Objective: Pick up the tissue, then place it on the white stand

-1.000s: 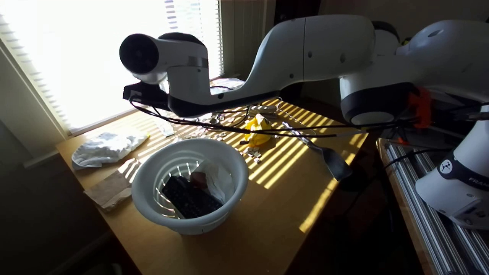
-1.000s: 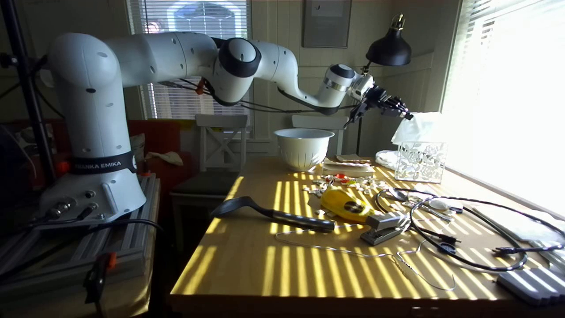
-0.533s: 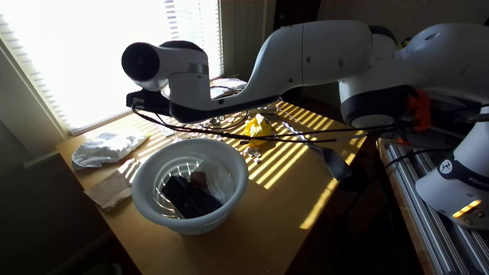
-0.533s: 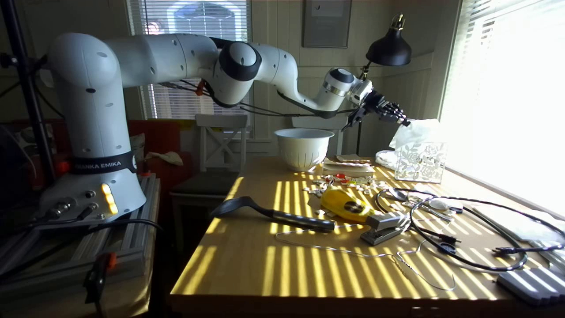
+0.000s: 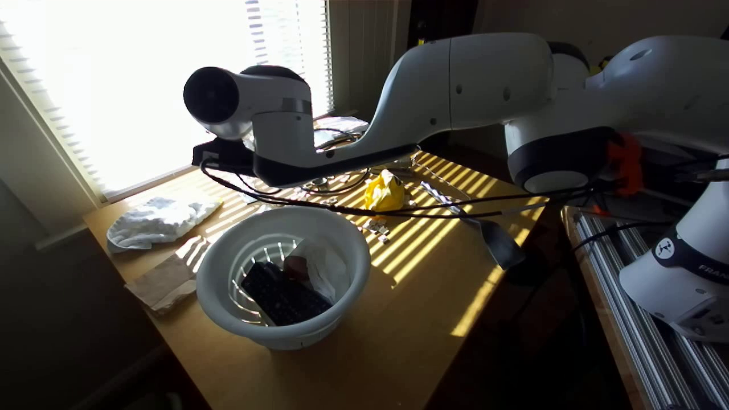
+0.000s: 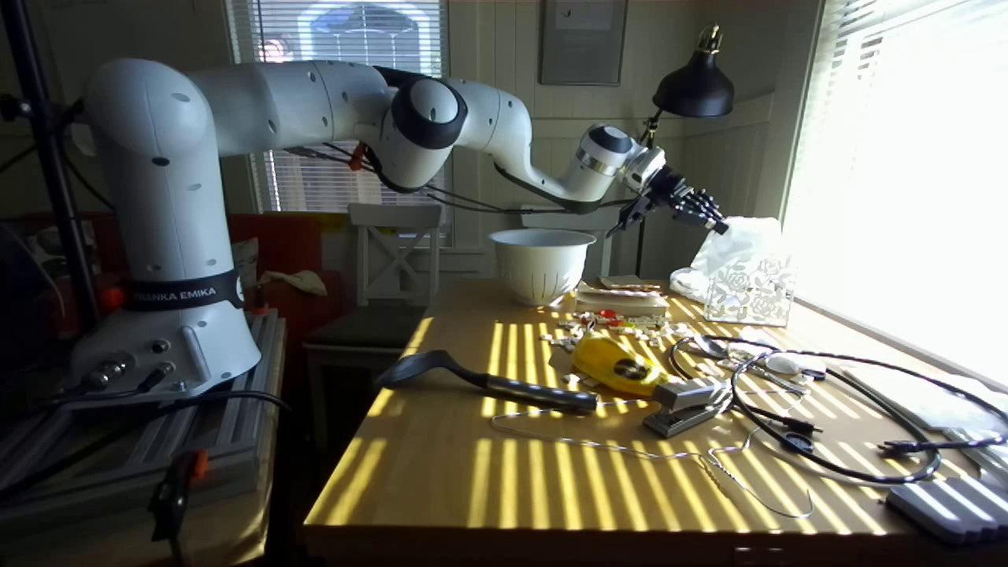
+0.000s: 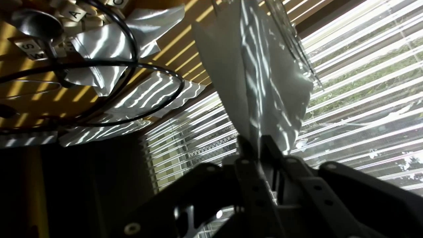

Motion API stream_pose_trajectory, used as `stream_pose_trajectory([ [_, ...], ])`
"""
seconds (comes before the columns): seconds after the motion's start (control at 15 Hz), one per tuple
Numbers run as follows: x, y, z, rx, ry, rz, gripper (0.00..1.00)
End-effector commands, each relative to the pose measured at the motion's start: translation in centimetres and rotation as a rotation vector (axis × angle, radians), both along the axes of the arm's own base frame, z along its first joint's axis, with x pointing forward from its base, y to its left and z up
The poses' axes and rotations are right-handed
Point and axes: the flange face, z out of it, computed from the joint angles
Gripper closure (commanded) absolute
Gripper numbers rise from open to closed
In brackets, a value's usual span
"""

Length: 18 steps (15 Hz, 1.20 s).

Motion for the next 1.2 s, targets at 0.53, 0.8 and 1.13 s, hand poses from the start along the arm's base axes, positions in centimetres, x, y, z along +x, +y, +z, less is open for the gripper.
stream_pose_trajectory([
  [0.53, 0.0, 2.4, 6.3, -0.057, -0.064, 0.008, 0.01],
  [0.8, -0.2, 2.7, 7.3, -0.024, -0.066, -0.020, 0.00],
  [1.13, 0.6, 3.3, 7.2, 0.084, -0.141, 0.113, 0.26],
])
